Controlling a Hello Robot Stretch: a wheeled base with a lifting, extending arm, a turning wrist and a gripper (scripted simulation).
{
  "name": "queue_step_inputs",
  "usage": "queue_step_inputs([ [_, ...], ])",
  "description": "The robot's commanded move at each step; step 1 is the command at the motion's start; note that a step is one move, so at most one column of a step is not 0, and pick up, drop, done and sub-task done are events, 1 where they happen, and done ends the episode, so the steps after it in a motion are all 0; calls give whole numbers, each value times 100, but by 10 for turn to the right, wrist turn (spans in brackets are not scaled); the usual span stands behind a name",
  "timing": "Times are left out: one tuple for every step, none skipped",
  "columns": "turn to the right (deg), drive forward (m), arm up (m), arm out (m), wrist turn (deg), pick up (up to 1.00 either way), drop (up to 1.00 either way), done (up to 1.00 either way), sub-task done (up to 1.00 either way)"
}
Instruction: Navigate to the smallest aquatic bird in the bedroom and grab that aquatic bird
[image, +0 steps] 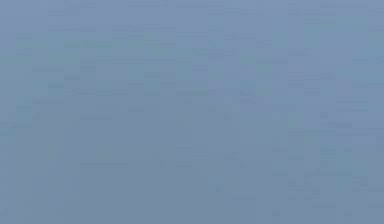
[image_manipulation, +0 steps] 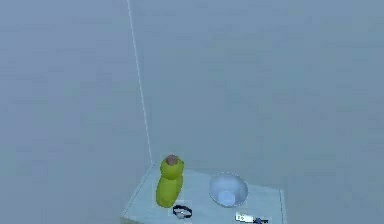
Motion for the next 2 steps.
queue_step_inputs([
  [0, 0, 50, 0, 0, 0, 0, 0, 0],
  [0, 0, 34, 0, 0, 0, 0, 0, 0],
])
